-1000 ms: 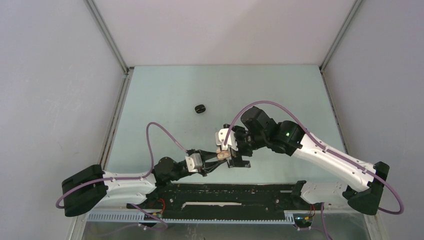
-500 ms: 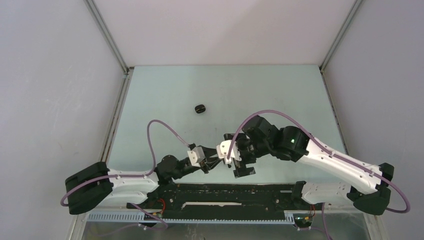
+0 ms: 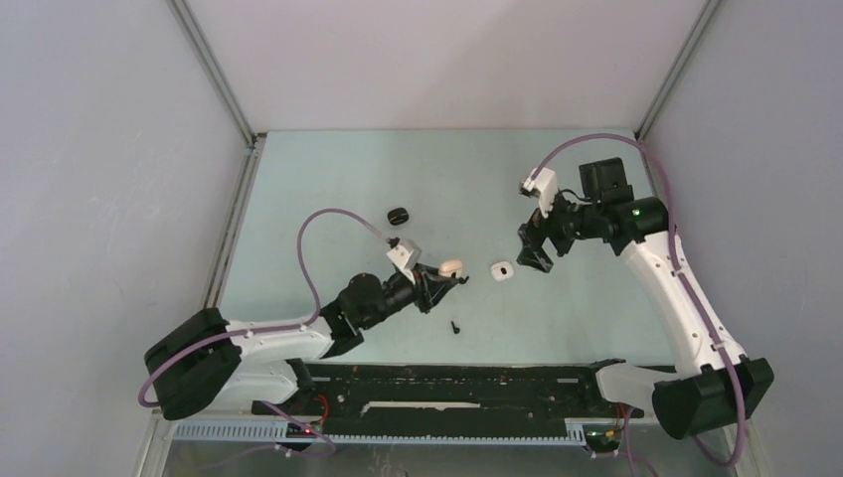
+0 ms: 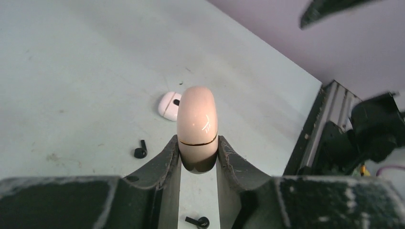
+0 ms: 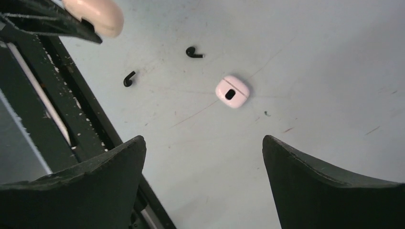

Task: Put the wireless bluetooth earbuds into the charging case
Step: Close the charging case, then place the charging case at the center of the board.

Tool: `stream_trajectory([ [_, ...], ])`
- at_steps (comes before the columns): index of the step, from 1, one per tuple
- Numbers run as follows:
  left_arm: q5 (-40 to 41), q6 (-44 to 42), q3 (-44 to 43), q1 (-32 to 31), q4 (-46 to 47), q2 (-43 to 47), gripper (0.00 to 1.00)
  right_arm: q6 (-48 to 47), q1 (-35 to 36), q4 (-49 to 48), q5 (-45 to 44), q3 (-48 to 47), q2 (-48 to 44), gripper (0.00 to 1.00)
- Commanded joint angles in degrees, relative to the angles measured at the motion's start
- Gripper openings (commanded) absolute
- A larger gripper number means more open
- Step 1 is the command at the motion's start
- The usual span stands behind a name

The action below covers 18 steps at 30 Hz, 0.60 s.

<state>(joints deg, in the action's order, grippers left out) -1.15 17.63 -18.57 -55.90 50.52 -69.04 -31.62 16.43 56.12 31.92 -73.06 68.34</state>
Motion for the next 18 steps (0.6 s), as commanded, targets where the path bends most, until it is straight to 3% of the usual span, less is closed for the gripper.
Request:
stream_trajectory([
  [1, 4.11, 11.42, -7.29, 3.06, -17.65, -1.41, 0.08, 2.15, -5.36, 1.92, 10.10, 1.22, 1.64, 0.93],
  [8, -0.50, 24.17, -14.17, 10.74, -29.47, -8.85, 0.13, 11.58, -6.22, -24.10, 1.87, 17.44, -5.50, 0.93],
  [18, -4.79, 23.97, -26.12, 16.01, -42.31, -21.81, 0.21, 14.28, -4.83, -34.82, 3.52, 23.66, -5.75, 0.85],
])
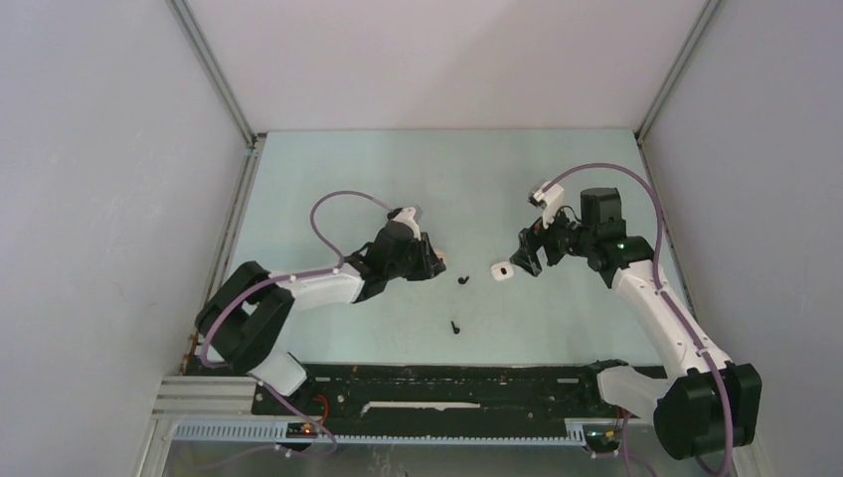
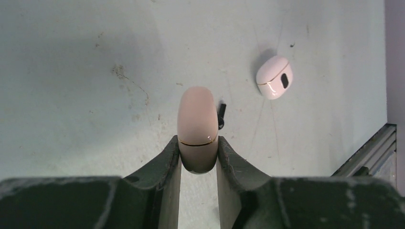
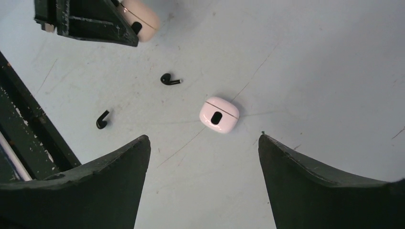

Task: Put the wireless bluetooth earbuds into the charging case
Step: Place the charging case at the center of the board.

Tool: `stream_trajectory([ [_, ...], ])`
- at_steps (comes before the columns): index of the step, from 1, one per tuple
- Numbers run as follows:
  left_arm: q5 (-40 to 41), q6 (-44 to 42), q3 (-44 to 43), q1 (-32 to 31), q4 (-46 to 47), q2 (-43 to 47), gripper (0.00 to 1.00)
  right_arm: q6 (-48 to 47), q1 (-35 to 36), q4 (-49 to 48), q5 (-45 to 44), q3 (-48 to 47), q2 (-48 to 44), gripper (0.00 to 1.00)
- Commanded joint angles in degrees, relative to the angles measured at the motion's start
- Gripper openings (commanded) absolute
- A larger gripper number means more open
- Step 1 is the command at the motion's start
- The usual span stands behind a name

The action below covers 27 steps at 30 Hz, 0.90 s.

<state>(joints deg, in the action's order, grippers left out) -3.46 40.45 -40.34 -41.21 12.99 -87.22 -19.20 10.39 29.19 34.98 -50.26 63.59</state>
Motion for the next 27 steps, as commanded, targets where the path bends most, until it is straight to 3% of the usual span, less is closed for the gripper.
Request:
stream_trajectory([
  [1, -3.03, 1.25, -5.22, 2.00, -5.45, -4.76, 0.22, 1.18, 1.92, -7.71, -0.69, 0.86, -0.88, 0.85],
  [15, -1.93, -1.63, -10.60, 4.34, -15.79, -9.22, 0.41, -0.84, 3.67, -5.59, 0.18, 0.87, 0.75, 0.85],
  [18, 1.41, -4.13, -12.06, 4.38, -20.95, -7.91, 0.52, -0.91, 3.63, -5.25, 0.26, 0.87, 0.51, 0.85],
  [27, 20.64, -12.05, -18.72, 6.31, -35.96, 1.50, 0.54, -1.79, 3.26, -4.40, 0.87, 0.87, -1.31, 0.86],
])
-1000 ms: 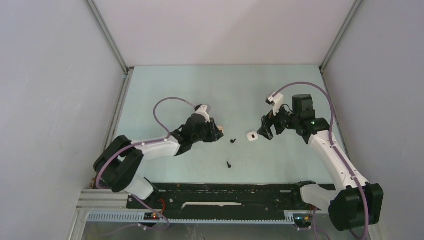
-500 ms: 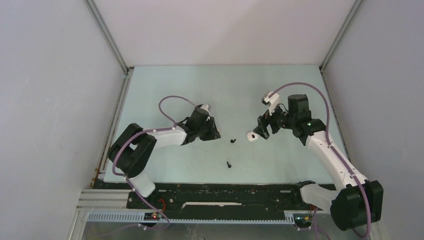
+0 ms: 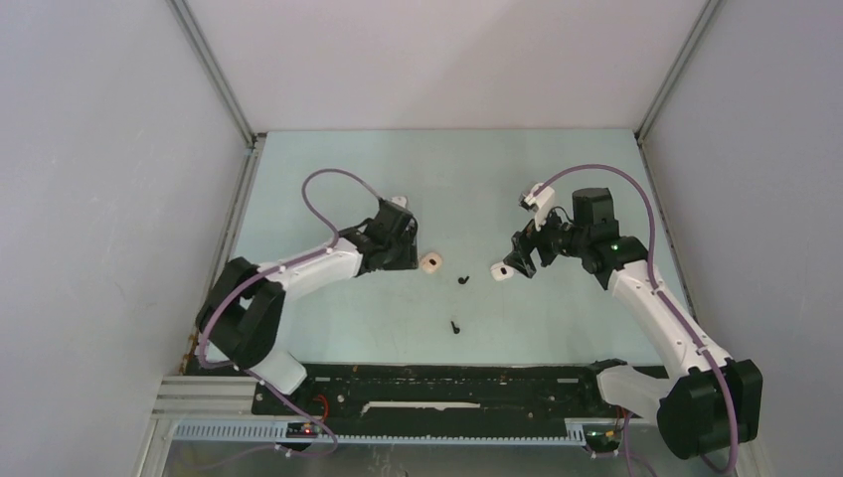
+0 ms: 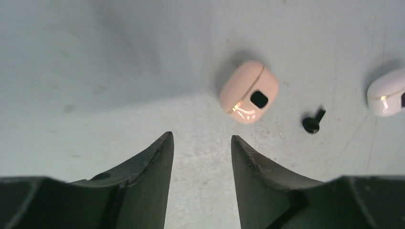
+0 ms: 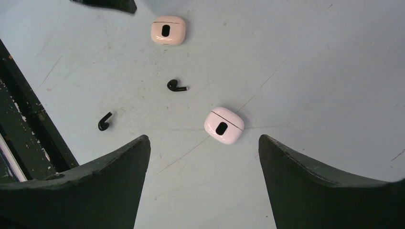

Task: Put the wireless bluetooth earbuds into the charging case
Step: Place the charging case at the center of the board, then pick up the charging case at the center of the board.

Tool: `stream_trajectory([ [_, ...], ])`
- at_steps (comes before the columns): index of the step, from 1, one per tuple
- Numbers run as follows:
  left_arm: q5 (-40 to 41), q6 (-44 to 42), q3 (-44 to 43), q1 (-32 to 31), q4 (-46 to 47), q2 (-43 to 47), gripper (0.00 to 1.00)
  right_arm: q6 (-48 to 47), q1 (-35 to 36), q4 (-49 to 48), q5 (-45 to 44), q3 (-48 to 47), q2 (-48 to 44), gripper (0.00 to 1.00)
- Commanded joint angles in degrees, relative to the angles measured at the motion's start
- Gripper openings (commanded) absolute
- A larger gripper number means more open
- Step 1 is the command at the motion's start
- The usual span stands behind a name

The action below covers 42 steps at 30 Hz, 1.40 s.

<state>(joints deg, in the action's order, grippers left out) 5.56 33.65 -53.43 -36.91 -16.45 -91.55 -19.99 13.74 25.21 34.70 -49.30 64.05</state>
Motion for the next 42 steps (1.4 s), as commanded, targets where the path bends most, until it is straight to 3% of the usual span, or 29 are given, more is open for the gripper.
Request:
stream_trajectory([
  [1, 12.55, -5.64, -7.06, 2.69, -6.69, 5.83, 0.54, -1.09, -0.04, -0.47, 1.16, -0.10, -1.82, 0.86],
  [12, 16.60, -10.53, -29.81, 7.82, -6.50, -12.13, 0.60, -1.15, -0.70, -0.08, 0.99, -0.10, -3.18, 0.87],
  [27, 7.75, -13.61, -38.52, 12.40, -6.91, -25.99, 0.63, -1.65, -1.10, 0.93, 1.85, -0.10, -2.15, 0.87],
  [34, -1.14, -11.47, -44.34, 15.63, -10.23, -30.81, 0.62, -1.72, -1.84, 1.34, 2.48, -0.12, -1.87, 0.87],
  [42, -1.64, -11.90, -47.67, 16.16, -15.59, -34.00, 0.62, -1.80, -2.13, 1.58, 2.82, -0.12, -1.47, 0.87],
])
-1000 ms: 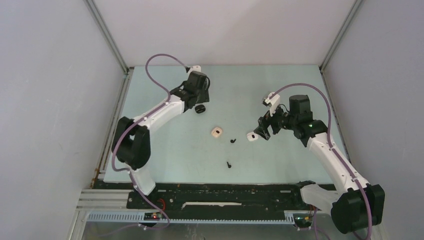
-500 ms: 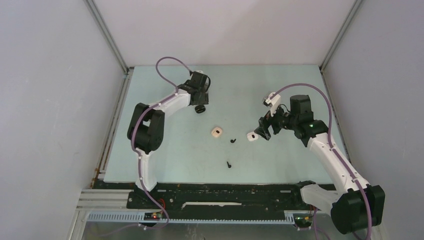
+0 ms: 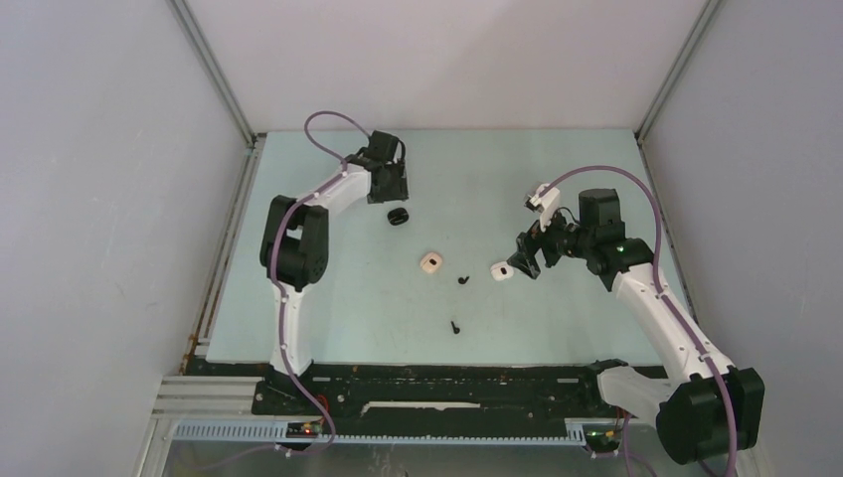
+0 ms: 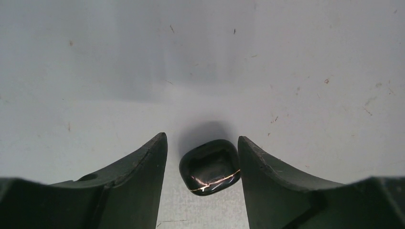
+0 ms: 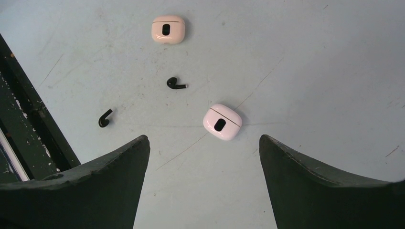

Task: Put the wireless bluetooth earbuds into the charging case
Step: Pick up the charging case at the center of the board.

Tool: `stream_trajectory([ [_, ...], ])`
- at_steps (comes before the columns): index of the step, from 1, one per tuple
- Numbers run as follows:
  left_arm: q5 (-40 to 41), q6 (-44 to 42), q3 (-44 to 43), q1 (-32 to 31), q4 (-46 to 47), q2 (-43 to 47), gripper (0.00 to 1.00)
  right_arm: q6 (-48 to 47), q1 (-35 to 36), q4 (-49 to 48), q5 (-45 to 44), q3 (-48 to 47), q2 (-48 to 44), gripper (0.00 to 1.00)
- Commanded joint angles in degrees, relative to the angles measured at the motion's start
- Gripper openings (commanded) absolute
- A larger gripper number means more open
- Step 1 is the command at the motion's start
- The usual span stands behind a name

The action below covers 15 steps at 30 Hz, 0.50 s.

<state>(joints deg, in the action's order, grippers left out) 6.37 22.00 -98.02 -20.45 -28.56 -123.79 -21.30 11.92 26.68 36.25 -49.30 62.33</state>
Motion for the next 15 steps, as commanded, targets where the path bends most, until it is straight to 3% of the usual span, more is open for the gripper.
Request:
stream_trajectory([
  [1, -3.10, -0.55, -4.09, -0.30, -4.70, -2.86, 0.62, -0.43, -0.38, 0.22, 1.40, -0.14, 0.29, 0.87],
  [6, -7.88, -0.41, -4.82, -0.45, -6.55, -5.59, 0.58, -0.44, -1.00, 0.63, 2.17, -0.10, 0.35, 0.87],
  [15, -2.16, 0.23, 11.43, -4.03, 0.17, 5.16, 0.53, -0.24, -2.41, 0.92, 3.84, -0.12, 1.25, 0.87],
])
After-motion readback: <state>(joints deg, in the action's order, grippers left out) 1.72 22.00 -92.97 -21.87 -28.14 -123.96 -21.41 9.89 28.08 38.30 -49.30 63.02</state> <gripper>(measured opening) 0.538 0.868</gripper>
